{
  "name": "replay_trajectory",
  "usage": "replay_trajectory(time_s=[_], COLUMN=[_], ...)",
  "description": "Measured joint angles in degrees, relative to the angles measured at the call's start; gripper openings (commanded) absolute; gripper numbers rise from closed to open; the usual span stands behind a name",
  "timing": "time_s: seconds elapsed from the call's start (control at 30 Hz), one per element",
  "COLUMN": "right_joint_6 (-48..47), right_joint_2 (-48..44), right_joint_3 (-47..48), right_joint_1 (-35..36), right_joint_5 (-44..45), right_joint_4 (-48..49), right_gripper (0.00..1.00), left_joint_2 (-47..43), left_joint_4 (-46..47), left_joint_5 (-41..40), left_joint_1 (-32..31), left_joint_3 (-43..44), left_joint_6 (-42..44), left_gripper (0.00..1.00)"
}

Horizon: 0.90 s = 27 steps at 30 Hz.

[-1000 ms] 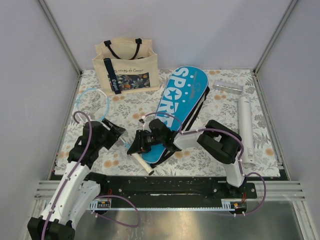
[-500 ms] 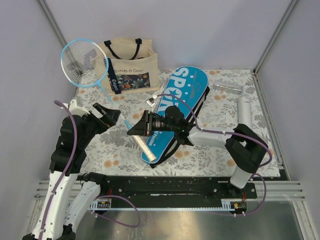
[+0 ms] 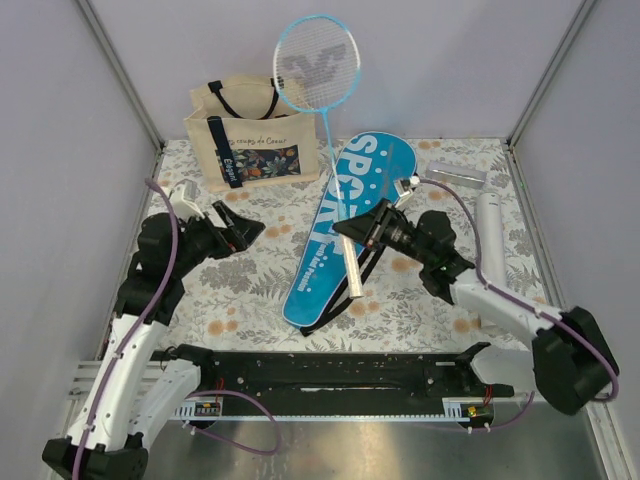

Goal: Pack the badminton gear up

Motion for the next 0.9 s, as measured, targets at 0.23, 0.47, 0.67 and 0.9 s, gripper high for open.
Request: replay_trajectory(time_s=[0.23, 0.47, 0.67, 0.9], right_joint_6=[-6.4, -8.4, -7.5, -4.8], right_joint_2=[-21.7, -35.5, -40.7, -46.3], right_joint_3=[-7.9, -13.4, -16.8, -19.3], right_joint_1=[-1.3, -1.3, -1.3, -1.3], right_joint_5=[10.9, 23.5, 30.1, 32.9], right_joint_4=[-18.1, -33.1, -45.8, -56.1], right_gripper=[0.00, 0.00, 0.00, 0.00], left_joint_2=[9.3, 24.7, 38.4, 50.8], left_joint_4=[0.3, 0.8, 4.2, 8.3], left_joint_5=[-6.2, -17.7, -23.1, -24.2], left_joint_1=[-15.4, -33.1, -38.8, -42.9], left_joint_3=[0.5, 6.9, 11.6, 13.1], left_joint_6=[7.3, 14.5, 19.9, 24.7], left_gripper=[0.81, 0.73, 0.71, 0.68])
